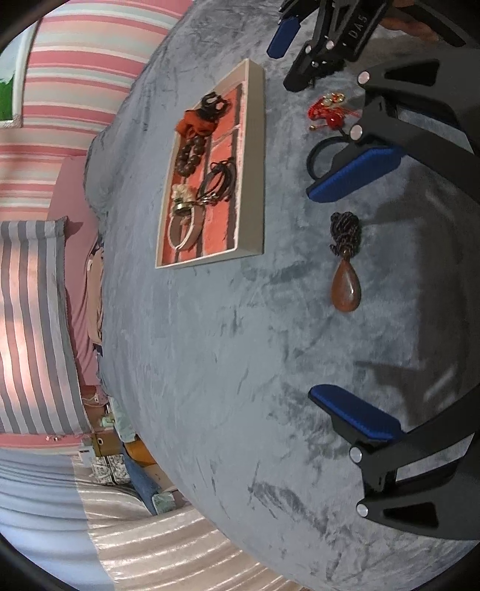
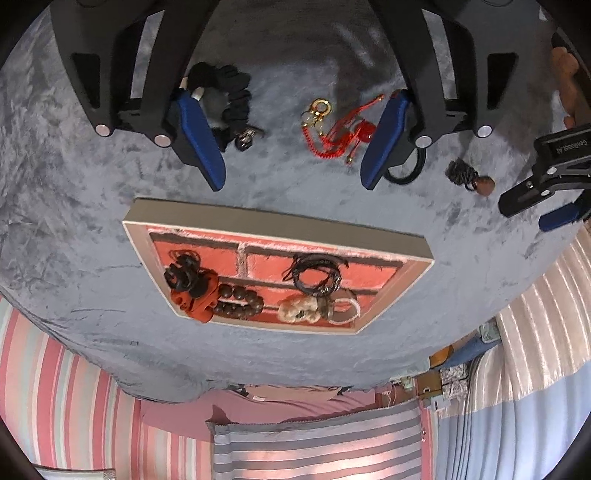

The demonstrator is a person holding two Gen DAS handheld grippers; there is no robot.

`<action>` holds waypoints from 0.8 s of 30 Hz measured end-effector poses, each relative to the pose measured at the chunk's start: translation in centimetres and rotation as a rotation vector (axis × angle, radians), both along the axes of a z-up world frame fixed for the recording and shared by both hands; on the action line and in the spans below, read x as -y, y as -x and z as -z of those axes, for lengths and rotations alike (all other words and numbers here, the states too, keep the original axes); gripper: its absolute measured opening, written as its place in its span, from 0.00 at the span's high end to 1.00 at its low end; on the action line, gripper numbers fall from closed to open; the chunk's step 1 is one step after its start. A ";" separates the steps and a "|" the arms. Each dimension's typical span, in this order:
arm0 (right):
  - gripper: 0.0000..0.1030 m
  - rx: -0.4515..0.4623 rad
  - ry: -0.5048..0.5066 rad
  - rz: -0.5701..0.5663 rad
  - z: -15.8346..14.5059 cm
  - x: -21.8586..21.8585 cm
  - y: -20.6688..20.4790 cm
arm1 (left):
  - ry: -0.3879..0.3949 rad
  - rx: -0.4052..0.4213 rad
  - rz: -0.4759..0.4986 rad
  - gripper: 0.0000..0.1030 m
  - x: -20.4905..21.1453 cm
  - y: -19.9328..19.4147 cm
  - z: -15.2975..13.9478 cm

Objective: Organize jewelry
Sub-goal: 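Grasp the brown teardrop pendant with the left gripper while the right gripper grasps the red beaded charm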

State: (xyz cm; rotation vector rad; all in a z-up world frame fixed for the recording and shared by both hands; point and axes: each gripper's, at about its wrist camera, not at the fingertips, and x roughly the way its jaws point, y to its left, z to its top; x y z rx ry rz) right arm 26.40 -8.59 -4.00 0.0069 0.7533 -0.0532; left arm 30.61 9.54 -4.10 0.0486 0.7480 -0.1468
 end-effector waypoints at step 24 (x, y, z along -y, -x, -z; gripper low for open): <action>0.71 -0.116 -0.010 0.008 4.2 -0.5 -0.9 | -0.045 -0.063 0.086 0.44 2.6 -1.2 4.1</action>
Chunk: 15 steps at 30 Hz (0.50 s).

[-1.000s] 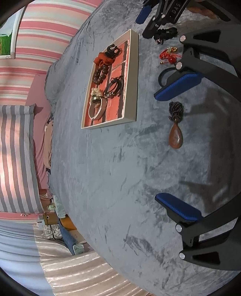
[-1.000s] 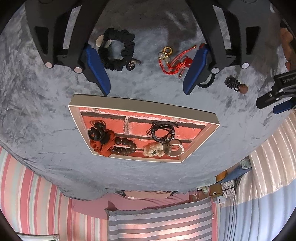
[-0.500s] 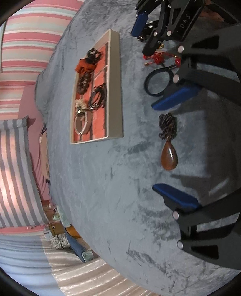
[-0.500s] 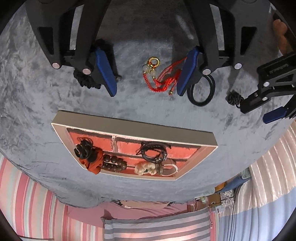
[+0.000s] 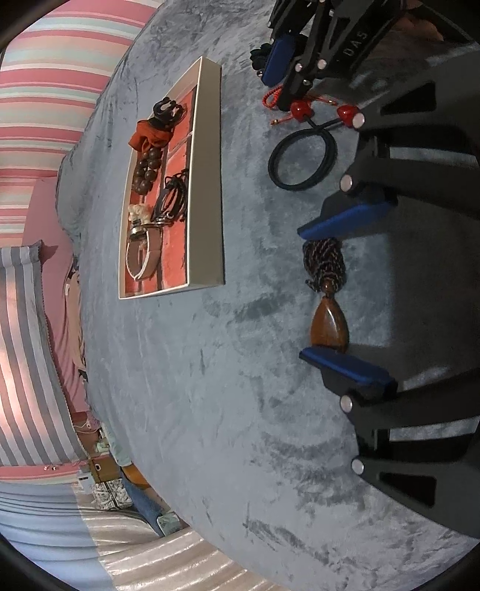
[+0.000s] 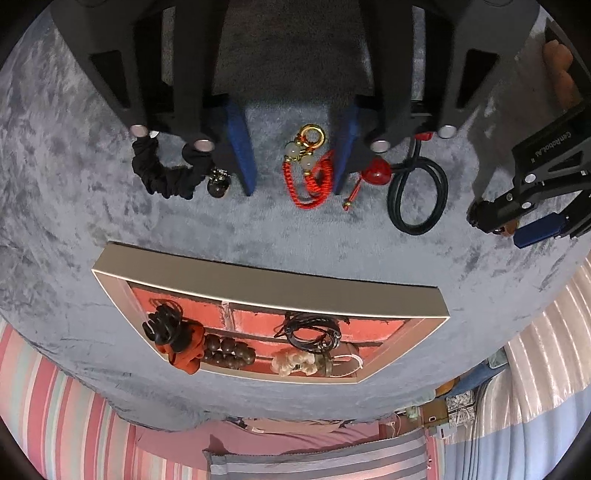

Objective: Organize jewelry
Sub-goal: 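Grasp the brown teardrop pendant with the left gripper while the right gripper grasps the red beaded charm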

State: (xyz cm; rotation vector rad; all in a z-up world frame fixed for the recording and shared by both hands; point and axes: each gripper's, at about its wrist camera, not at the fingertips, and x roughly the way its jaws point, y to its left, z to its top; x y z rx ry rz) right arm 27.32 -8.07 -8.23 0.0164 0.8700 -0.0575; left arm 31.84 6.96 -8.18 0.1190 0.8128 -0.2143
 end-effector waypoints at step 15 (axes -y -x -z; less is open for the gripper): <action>0.89 0.009 -0.037 0.004 0.0 0.7 0.0 | 0.039 -0.002 -0.002 0.78 -0.6 0.1 0.1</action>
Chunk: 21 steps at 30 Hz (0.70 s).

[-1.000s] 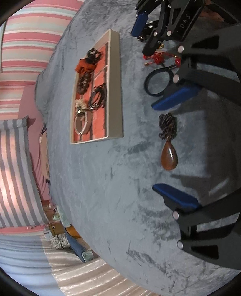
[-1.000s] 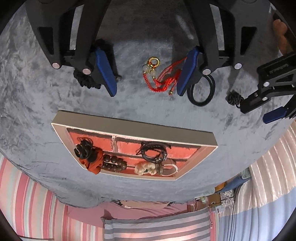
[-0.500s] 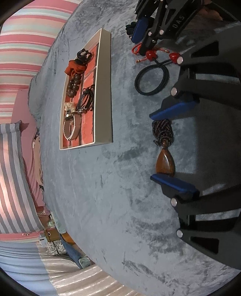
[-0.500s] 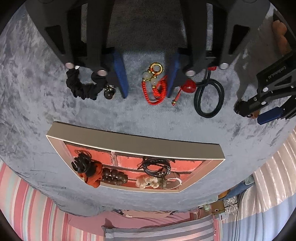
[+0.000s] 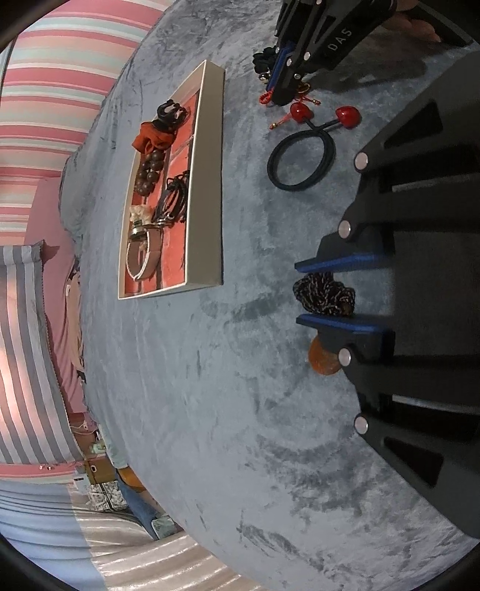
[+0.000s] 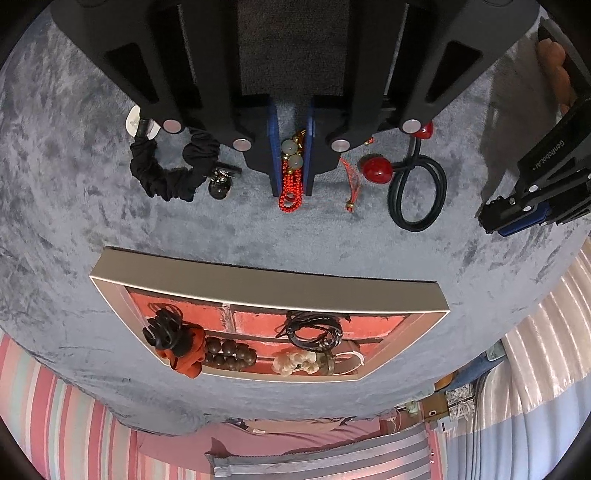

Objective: Organize jewelry
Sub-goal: 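Grasp the brown teardrop pendant with the left gripper while the right gripper grasps the red beaded charm, then carry the pendant and red charm with both grippers over the tray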

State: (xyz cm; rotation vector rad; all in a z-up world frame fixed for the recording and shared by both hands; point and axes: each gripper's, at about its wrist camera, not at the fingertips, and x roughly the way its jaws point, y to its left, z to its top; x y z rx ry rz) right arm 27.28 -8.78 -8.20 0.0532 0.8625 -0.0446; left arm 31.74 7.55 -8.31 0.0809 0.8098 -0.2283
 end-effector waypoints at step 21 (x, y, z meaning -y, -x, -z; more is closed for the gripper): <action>0.89 0.107 -0.043 -0.009 -5.2 1.1 -1.1 | 0.071 0.103 -0.038 0.80 -1.6 -0.5 -7.0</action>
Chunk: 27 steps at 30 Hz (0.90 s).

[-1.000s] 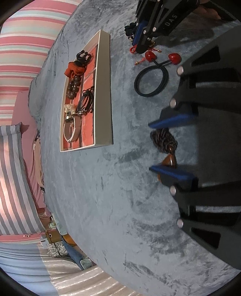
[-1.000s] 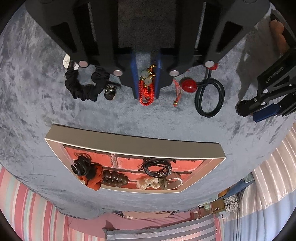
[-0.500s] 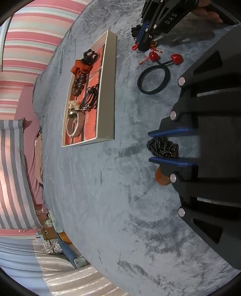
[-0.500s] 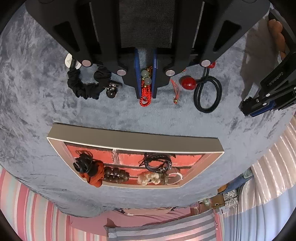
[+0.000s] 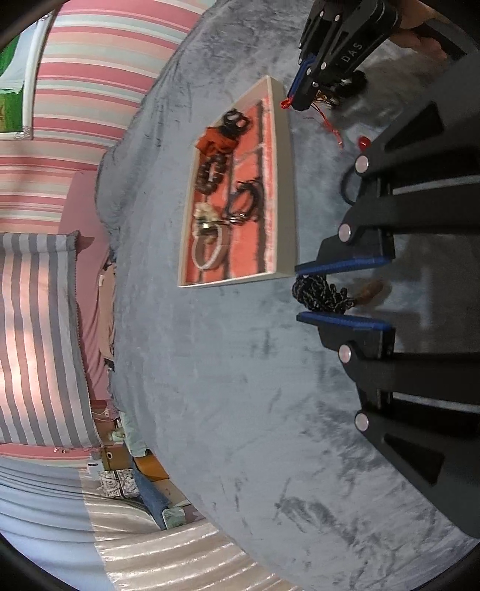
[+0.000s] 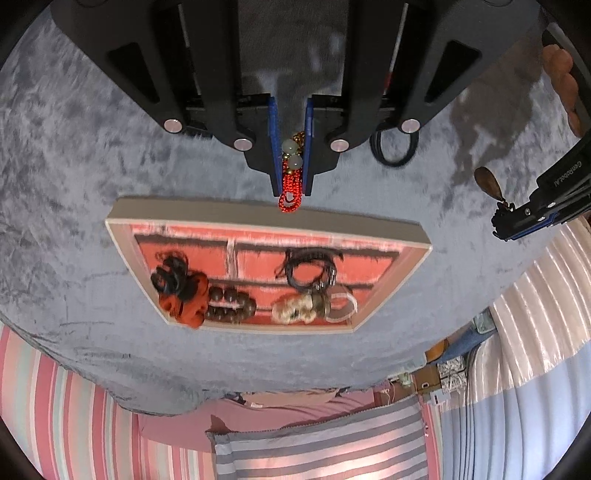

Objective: Organize jewelry
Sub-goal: 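Carry the pendant and red charm with both grippers over the tray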

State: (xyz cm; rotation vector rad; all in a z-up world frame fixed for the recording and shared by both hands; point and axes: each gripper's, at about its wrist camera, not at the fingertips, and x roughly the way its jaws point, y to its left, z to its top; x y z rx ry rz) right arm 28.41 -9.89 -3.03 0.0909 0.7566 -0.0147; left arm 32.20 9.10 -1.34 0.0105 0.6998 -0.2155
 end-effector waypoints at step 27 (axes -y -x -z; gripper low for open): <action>0.89 0.046 0.042 0.069 -4.4 9.9 -7.5 | 0.016 -0.032 0.047 0.80 9.2 -10.0 -2.3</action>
